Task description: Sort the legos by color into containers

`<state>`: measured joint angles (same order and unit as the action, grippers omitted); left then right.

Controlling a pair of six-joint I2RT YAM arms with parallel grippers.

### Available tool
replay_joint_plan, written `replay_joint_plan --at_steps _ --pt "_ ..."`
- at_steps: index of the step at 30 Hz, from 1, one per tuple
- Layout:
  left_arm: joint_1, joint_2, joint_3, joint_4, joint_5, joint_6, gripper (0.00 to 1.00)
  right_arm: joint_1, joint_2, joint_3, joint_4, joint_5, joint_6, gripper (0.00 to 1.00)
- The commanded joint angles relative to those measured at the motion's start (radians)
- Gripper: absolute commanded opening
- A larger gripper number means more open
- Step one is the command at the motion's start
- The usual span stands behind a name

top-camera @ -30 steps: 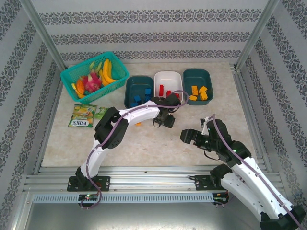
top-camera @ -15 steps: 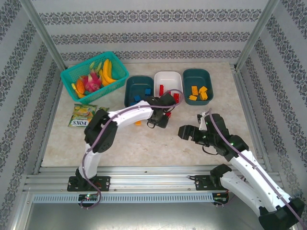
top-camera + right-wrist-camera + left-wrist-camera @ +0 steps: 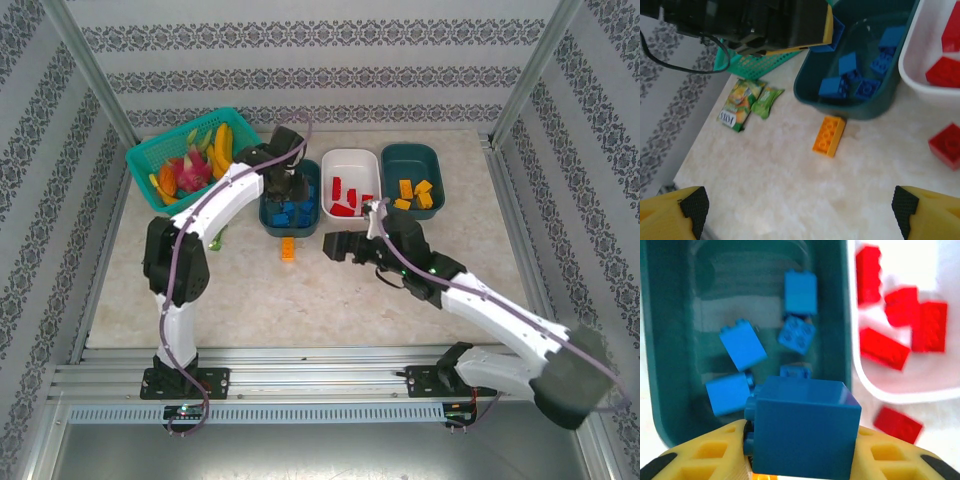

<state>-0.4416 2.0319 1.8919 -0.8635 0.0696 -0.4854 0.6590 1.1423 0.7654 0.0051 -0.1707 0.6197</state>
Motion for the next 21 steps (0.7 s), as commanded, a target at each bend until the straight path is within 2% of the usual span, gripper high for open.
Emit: replay_joint_plan --at_steps 1,7,13,21 --pt "0.058 0.094 0.114 -0.036 0.033 0.017 0.34 0.008 0.119 0.108 0.122 0.073 -0.024 0.96" --pt "0.112 0.306 0.339 -0.058 0.048 0.048 0.34 -0.021 0.317 0.297 0.052 0.089 0.022 0.96" --pt "0.129 0.471 0.532 -0.082 0.097 0.038 0.36 -0.036 0.381 0.370 -0.006 0.064 0.055 0.95" --pt "0.136 0.524 0.536 -0.089 0.106 -0.009 0.41 -0.033 0.383 0.360 -0.037 0.059 0.068 0.94"
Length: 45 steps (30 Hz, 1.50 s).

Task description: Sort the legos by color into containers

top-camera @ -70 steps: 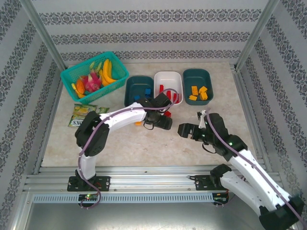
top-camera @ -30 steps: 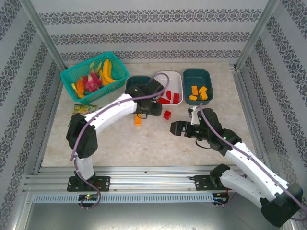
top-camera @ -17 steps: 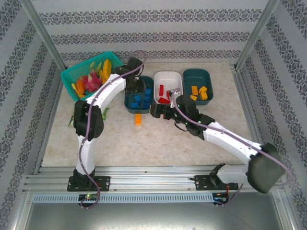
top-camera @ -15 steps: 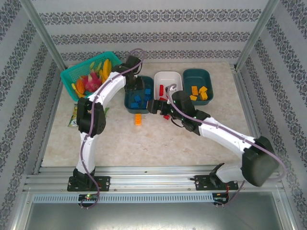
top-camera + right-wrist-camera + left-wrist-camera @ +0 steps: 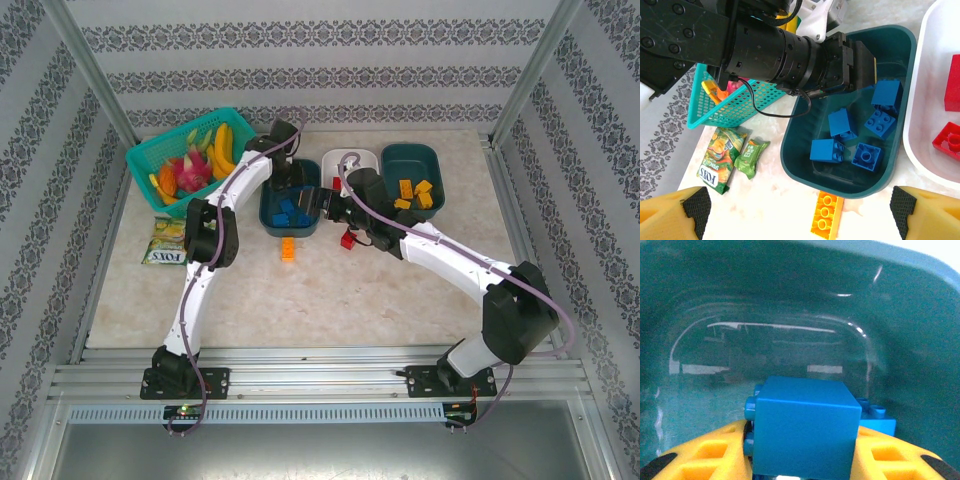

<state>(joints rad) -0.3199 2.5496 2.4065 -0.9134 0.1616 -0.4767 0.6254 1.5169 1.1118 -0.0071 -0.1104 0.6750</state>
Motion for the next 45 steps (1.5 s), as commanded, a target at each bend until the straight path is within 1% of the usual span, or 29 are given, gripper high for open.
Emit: replay_joint_plan --at_steps 1,4,6,11,13,16,19,21,25,30,33,36,38,41,45 --pt "0.014 0.008 0.019 -0.039 0.015 -0.019 0.43 0.003 0.011 0.016 -0.028 -0.004 0.011 0.94" --pt "0.015 0.008 0.019 -0.050 0.026 -0.019 0.49 0.009 0.012 0.025 -0.042 -0.002 0.004 0.94" --pt "0.015 -0.001 0.018 -0.060 0.024 -0.020 0.55 0.016 0.016 0.039 -0.058 -0.003 -0.011 0.94" --pt "0.013 -0.072 0.001 -0.069 0.003 -0.023 0.68 0.047 0.025 0.074 -0.132 0.051 -0.060 0.94" --pt "0.012 -0.114 -0.011 -0.069 -0.003 -0.026 0.70 0.059 0.018 0.064 -0.120 0.076 -0.061 0.94" --pt "0.012 -0.203 -0.047 -0.066 -0.017 -0.041 0.70 0.094 -0.003 0.036 -0.069 0.146 -0.076 0.94" --pt "0.015 -0.340 -0.153 -0.045 -0.031 -0.075 0.70 0.130 -0.012 -0.016 0.027 0.203 -0.080 0.95" --pt "0.016 -0.446 -0.254 -0.044 -0.043 -0.093 0.70 0.148 -0.003 -0.041 0.071 0.224 -0.080 0.95" --pt "0.043 -0.733 -0.576 0.001 -0.038 -0.139 0.71 0.176 0.048 -0.050 0.080 0.226 -0.071 0.94" --pt "0.066 -1.124 -0.996 0.009 -0.019 -0.206 0.70 0.229 0.144 0.002 0.014 0.224 -0.046 0.93" --pt "0.066 -1.351 -1.212 -0.008 -0.012 -0.249 0.69 0.268 0.208 0.010 0.025 0.238 -0.023 0.93" --pt "0.066 -1.582 -1.383 -0.033 0.005 -0.287 0.69 0.297 0.270 0.032 0.016 0.284 0.002 0.94" --pt "0.067 -1.702 -1.455 -0.069 0.012 -0.308 0.69 0.310 0.304 0.055 -0.005 0.319 0.010 0.94" --pt "0.067 -1.836 -1.522 -0.116 0.027 -0.335 0.69 0.317 0.366 0.097 -0.043 0.340 0.035 0.94" --pt "0.066 -1.915 -1.533 -0.148 0.028 -0.346 0.69 0.324 0.438 0.140 -0.098 0.395 0.051 0.91"
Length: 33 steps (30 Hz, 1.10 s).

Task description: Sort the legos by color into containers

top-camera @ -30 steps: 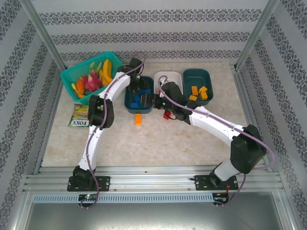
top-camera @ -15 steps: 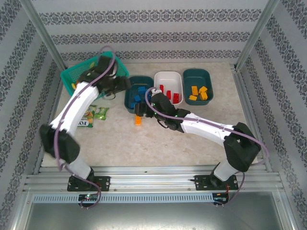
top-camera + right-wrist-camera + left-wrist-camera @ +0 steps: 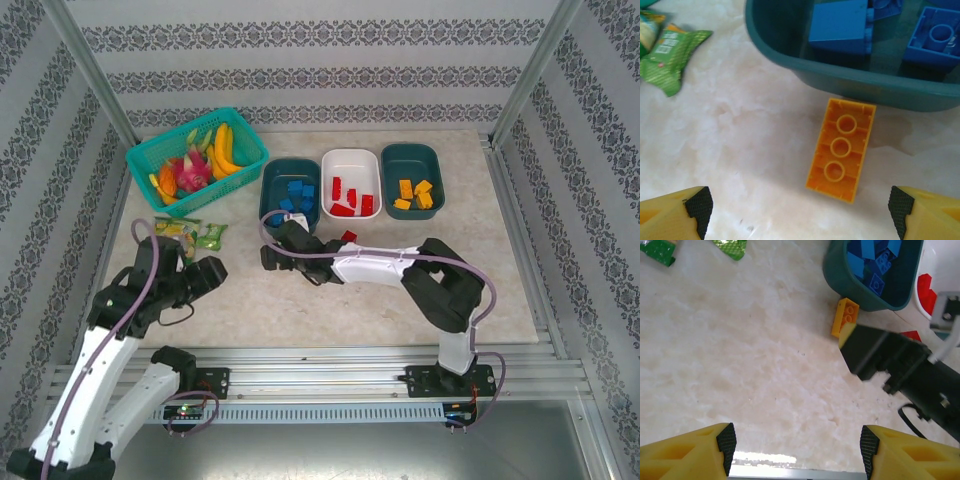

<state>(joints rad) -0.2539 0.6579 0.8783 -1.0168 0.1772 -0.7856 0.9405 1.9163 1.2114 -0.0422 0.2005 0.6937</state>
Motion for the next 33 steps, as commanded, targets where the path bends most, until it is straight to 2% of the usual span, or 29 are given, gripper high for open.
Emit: replay_joint_plan --at_steps 1,10,14,21,25,29,33 --pt "0.000 -0.030 0.000 -0.047 0.010 -0.038 0.69 0.009 0.052 0.051 -0.081 0.092 0.032 0.90" --pt "0.001 -0.027 0.046 -0.073 0.015 -0.021 0.69 0.017 0.193 0.190 -0.204 0.117 0.049 0.77" --pt "0.001 -0.026 0.056 -0.083 0.020 -0.017 0.69 0.018 0.247 0.253 -0.250 0.116 0.037 0.68" --pt "0.001 -0.026 0.064 -0.082 0.024 -0.017 0.68 0.017 0.290 0.322 -0.340 0.137 0.038 0.44" --pt "0.000 -0.023 0.060 -0.074 0.028 -0.012 0.68 0.016 0.281 0.319 -0.359 0.126 0.042 0.33" --pt "0.000 -0.011 0.051 -0.039 0.064 -0.009 0.68 0.018 0.233 0.283 -0.364 0.106 0.042 0.29" --pt "0.000 0.021 0.054 0.013 0.125 0.000 0.68 0.020 0.105 0.189 -0.376 0.035 0.043 0.27"
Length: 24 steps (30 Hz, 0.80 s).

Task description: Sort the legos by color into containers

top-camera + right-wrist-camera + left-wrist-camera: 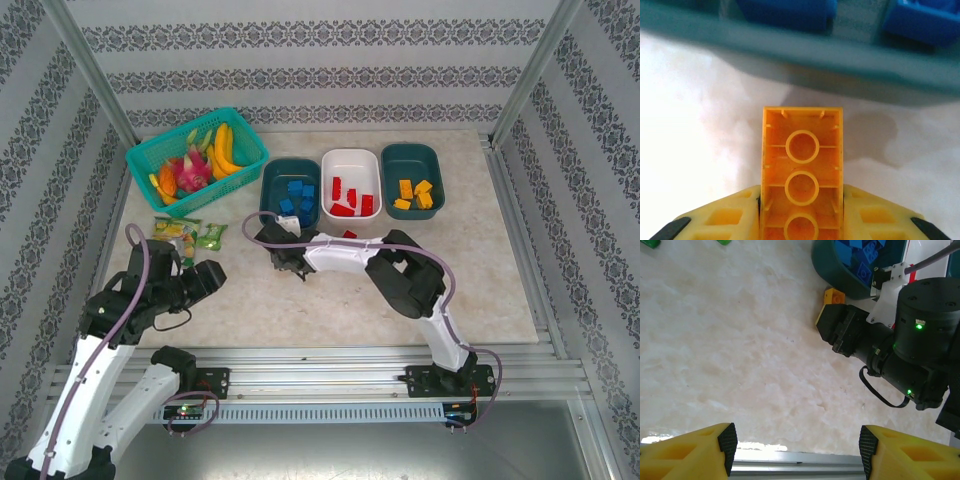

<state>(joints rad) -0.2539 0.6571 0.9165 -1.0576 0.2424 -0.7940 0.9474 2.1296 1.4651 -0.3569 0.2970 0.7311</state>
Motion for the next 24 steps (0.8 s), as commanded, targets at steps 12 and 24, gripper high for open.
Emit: replay_joint_plan --at_steps 12,24 --pt "-0.158 0.399 0.178 0.349 0.083 0.000 0.68 -0.158 -0.694 -0.332 -0.260 -0.153 -0.063 0.24" --pt "-0.251 0.961 0.584 0.571 0.134 0.011 0.68 -0.718 -0.389 0.038 -0.288 -0.338 -0.321 0.25"
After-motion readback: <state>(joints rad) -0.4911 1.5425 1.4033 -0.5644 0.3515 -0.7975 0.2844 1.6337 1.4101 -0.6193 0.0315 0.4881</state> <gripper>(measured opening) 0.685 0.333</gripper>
